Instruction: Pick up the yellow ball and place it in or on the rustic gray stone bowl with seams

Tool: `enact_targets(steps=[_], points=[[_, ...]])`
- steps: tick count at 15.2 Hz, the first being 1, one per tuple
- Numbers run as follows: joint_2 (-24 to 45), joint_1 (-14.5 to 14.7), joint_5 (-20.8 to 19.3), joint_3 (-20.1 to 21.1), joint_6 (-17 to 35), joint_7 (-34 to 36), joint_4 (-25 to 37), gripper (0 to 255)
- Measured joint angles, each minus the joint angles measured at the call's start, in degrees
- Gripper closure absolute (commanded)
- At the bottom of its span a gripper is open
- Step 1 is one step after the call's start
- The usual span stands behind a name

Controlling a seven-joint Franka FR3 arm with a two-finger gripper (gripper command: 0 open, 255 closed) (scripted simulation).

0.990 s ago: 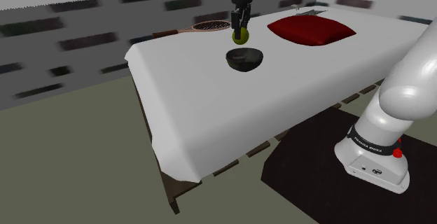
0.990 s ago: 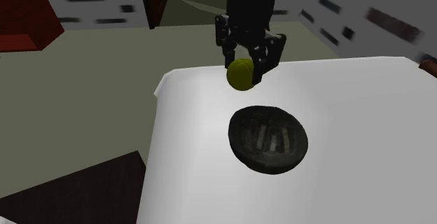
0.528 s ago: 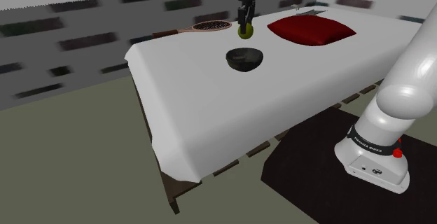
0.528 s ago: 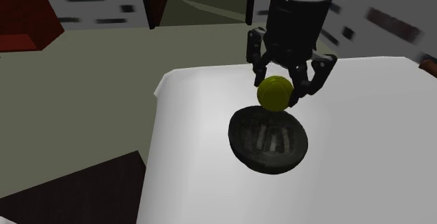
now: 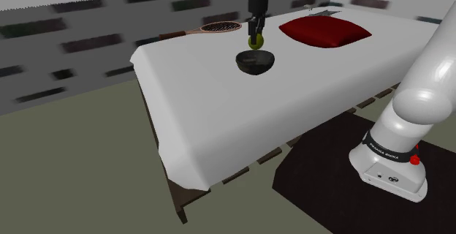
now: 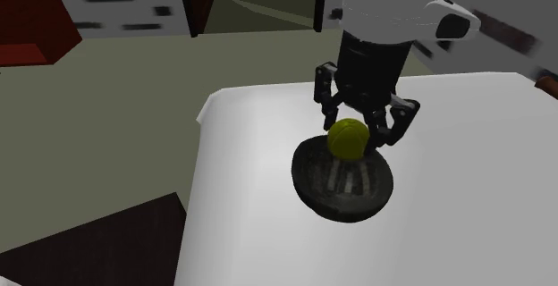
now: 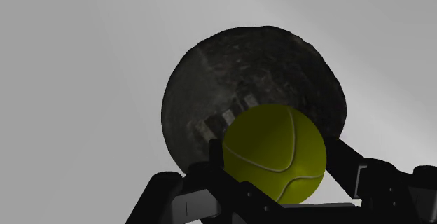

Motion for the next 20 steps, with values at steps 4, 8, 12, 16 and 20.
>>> enact_targets(steps=[4, 8, 12, 16, 20], points=[[0.72, 0.00, -0.05, 0.00, 2.89, -0.02, -2.17, 255], [1.10, 0.03, -0.08, 0.02, 4.36, 0.05, -3.25, 255], [1.10, 0.02, -0.08, 0.02, 4.50, 0.04, -3.38, 255], [1.09, 0.02, -0.08, 0.02, 4.51, 0.04, -3.38, 0], [1.06, 0.01, -0.08, 0.01, 3.57, 0.03, -2.46, 0]])
